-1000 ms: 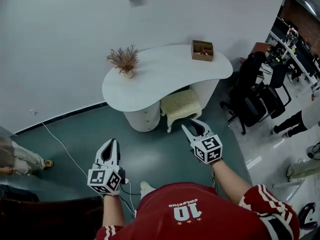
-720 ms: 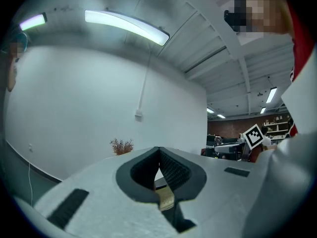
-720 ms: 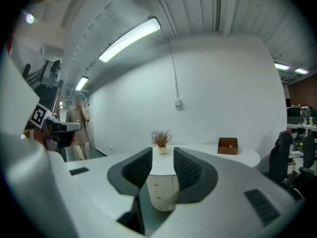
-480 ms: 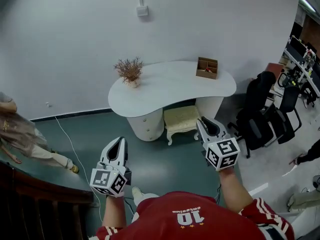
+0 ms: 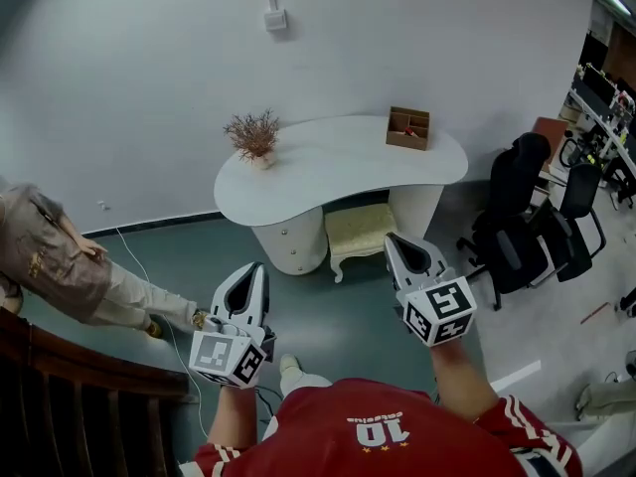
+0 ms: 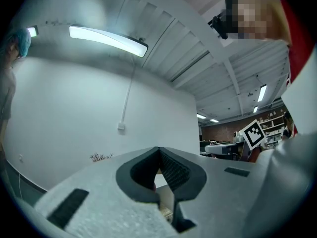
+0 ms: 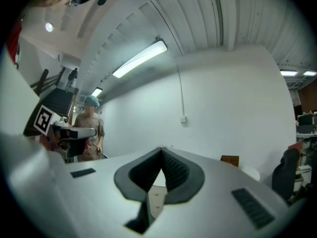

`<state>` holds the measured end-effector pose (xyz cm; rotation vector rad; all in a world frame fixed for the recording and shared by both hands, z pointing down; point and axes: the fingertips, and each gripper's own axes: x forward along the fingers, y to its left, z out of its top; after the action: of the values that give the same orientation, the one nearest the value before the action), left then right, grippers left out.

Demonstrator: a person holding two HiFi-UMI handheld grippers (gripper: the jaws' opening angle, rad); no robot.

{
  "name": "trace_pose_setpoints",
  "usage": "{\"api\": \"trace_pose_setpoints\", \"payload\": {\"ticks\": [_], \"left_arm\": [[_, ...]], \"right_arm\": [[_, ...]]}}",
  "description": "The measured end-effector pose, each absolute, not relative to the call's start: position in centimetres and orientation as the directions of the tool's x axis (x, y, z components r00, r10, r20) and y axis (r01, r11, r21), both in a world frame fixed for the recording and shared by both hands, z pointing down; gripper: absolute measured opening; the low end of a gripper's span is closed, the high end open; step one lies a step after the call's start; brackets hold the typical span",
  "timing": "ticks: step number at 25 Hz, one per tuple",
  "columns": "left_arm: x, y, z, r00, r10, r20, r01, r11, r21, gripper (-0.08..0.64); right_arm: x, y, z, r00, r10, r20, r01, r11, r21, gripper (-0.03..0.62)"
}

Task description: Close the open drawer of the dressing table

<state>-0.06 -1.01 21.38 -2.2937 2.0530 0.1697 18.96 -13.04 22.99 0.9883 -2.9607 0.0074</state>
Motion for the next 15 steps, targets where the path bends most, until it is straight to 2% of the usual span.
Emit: {"api": "trace_pose_setpoints", "payload": {"ticks": [15], "left_arm": [[1.3, 0.4, 22.6, 0.142, -0.984, -0.105, -0.990, -0.143, 0.010, -0.002]], "right_arm": [[21.2, -11.1, 23.1, -0.764, -0.645, -0.014, -0.646, 0.764, 0.009, 0.003]]}}
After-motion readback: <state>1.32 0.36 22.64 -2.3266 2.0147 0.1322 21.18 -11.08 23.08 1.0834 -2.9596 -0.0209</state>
